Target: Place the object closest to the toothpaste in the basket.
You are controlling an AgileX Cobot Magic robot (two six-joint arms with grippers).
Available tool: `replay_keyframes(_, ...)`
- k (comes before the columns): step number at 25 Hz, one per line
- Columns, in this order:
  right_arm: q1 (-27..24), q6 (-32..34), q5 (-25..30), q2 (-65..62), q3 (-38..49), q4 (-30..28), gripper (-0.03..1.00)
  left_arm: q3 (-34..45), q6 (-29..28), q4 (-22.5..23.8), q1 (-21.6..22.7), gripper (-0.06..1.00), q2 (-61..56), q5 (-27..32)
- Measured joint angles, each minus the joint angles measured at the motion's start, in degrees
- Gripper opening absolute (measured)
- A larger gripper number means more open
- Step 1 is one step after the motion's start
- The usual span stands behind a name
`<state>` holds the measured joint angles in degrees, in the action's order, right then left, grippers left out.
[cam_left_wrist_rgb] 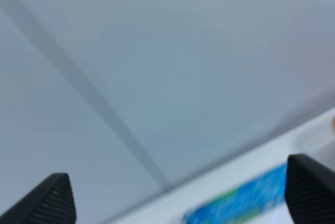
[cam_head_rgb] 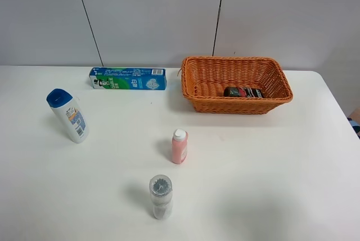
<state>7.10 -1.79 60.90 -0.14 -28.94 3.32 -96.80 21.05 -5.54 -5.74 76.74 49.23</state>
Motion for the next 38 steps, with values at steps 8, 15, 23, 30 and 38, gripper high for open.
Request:
replay_keyframes(8,0.0,0.0,0.0,0.0,0.0,0.0,0.99,24.7,-0.1,-2.5,10.5,0.80,-21.7,-0.1)
replay_keyframes(15,0.0,0.0,0.0,0.0,0.0,0.0,0.99,52.0,-1.0,-7.6,10.9,0.80,-46.1,-0.7)
replay_keyframes(23,0.0,0.0,0.0,0.0,0.0,0.0,0.99,66.5,-1.6,-11.6,10.9,0.80,-73.7,3.6)
replay_keyframes(30,0.0,0.0,0.0,0.0,0.0,0.0,0.99,67.0,-2.4,-10.7,10.9,0.80,-77.1,7.3)
replay_keyframes(38,0.0,0.0,0.0,0.0,0.0,0.0,0.99,67.7,-15.8,0.1,10.9,0.80,-77.1,11.4)
